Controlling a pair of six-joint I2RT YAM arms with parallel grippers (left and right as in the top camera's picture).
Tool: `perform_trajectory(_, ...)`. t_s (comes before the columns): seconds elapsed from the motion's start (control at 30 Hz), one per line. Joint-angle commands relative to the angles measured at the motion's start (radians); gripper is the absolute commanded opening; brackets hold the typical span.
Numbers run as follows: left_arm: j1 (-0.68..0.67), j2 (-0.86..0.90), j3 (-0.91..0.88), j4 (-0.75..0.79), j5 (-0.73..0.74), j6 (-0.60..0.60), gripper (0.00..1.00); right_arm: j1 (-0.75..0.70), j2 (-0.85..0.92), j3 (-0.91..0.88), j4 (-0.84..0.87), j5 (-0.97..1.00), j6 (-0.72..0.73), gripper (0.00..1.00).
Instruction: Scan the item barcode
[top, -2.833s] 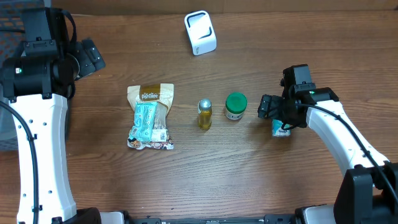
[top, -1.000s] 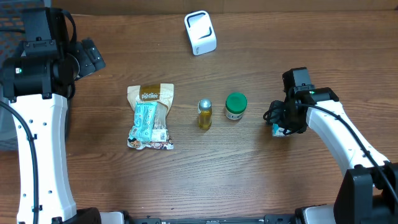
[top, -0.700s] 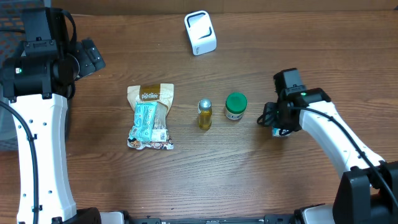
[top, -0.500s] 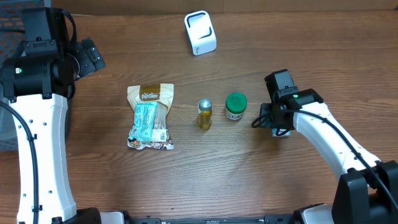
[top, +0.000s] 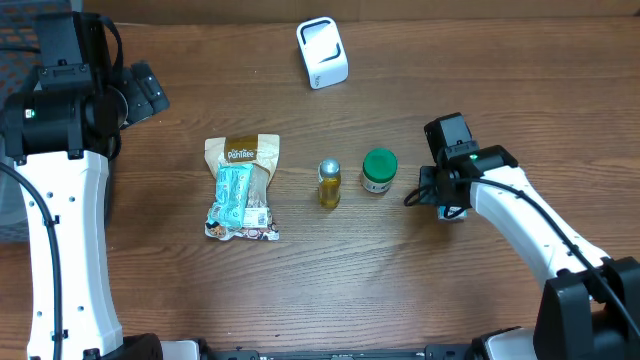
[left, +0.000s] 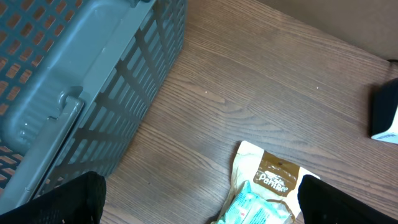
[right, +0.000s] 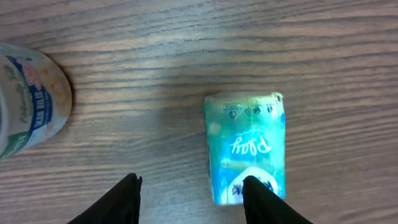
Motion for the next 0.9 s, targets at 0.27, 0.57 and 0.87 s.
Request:
perform_trajectory(0.27,0.001,0.001,0.001,0.002,-0.017,-0.003,0.99,0.002,0.013,-0.057,0.037,0.060,0.000,0.49)
perform_trajectory(0.57,0.001,0.001,0.001,0.002,-0.017,-0.003,1.00,0.002,0.050,-0.127,0.141,0.061,-0.001,0.49)
perform_trajectory(0.87,0.001,0.001,0.001,0.002,-0.017,-0.003,1.00,0.002,0.106,-0.149,0.183,0.131,-0.001,0.29)
